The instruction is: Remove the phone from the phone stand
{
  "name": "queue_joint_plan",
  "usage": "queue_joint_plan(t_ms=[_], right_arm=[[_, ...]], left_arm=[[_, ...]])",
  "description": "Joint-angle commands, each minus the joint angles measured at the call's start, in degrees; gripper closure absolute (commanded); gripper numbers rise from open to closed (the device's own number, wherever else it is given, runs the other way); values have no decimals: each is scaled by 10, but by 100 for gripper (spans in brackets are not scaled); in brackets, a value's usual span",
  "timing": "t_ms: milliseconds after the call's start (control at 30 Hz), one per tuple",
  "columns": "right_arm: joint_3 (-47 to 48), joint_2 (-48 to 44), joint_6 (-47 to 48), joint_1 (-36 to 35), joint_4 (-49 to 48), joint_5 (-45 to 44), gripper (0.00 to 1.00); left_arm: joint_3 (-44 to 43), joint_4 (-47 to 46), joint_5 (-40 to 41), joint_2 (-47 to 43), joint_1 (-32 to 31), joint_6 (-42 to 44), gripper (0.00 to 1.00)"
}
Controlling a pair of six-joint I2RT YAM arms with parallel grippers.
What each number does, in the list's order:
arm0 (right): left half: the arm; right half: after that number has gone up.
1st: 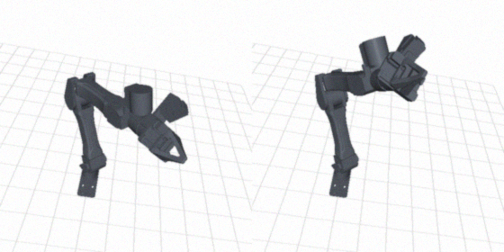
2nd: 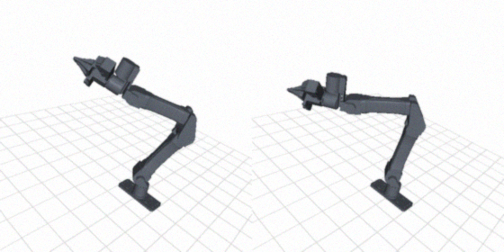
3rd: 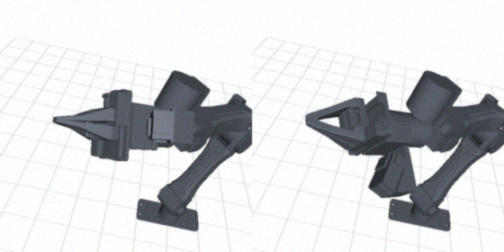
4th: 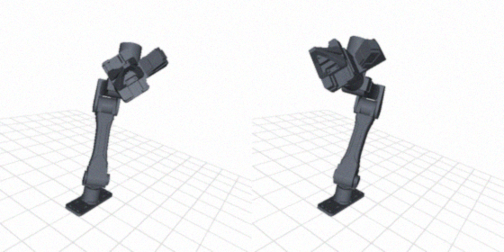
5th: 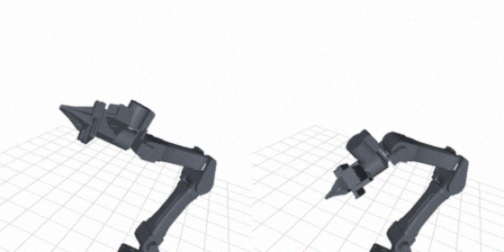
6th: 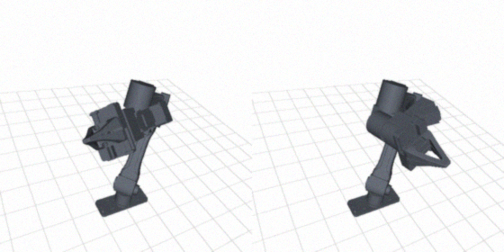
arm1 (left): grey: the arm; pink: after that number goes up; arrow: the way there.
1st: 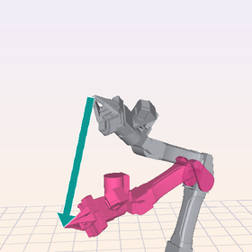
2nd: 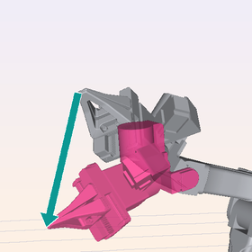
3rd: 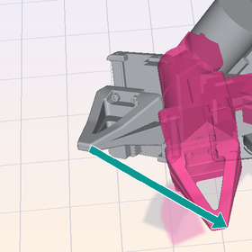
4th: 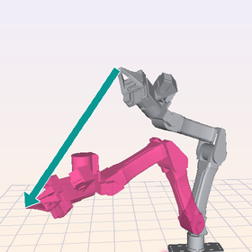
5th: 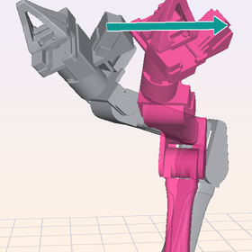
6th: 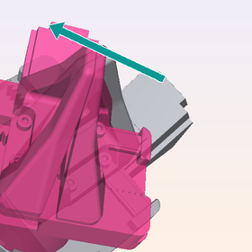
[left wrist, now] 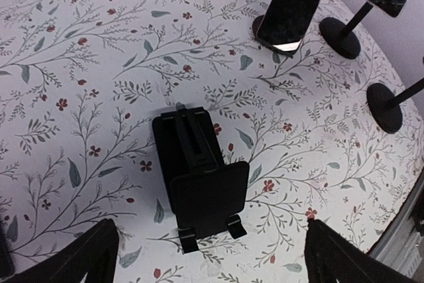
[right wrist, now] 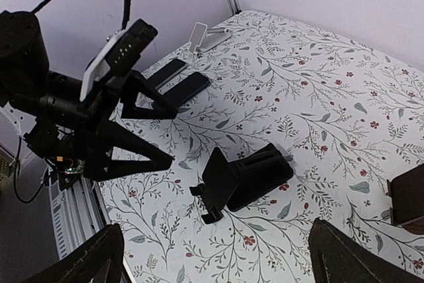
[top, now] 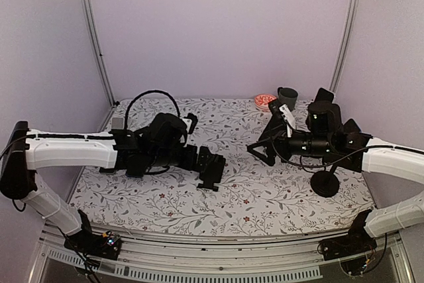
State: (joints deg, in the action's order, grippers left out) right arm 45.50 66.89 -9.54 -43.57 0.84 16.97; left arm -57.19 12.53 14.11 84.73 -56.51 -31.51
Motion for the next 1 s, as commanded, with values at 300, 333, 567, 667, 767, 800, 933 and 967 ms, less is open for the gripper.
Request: queue_joint_plan(t_ms=[300,333,567,667,767,800,933,967], right_arm=[[4,-12,-6,6,15,-15,0],[4,-12,-5,6,16,-15,0],[0,-12,-2,8,16,-16,0],[-1,-10,-2,9,16,-13,0],[-3,-7,-2,9,14,-10,0],[-2,-6,-2,9,14,-10,0],[-2,-2,-3,9,14,-6,0],[-3,-2,-2,9,15,-5,0]], left_arm=[[-46,-14,33,152,-46,-75,1],[-50,-12,37,160,-46,-76,1],[-81,-9,47,213,-46,-82,1],[-99,6,61,230,-45,-85,1],[-124,24,69,249,-46,-88,3],[-130,29,71,256,-45,-91,4],[-172,71,87,295,-45,-108,11],[-181,79,90,303,-45,-112,14]])
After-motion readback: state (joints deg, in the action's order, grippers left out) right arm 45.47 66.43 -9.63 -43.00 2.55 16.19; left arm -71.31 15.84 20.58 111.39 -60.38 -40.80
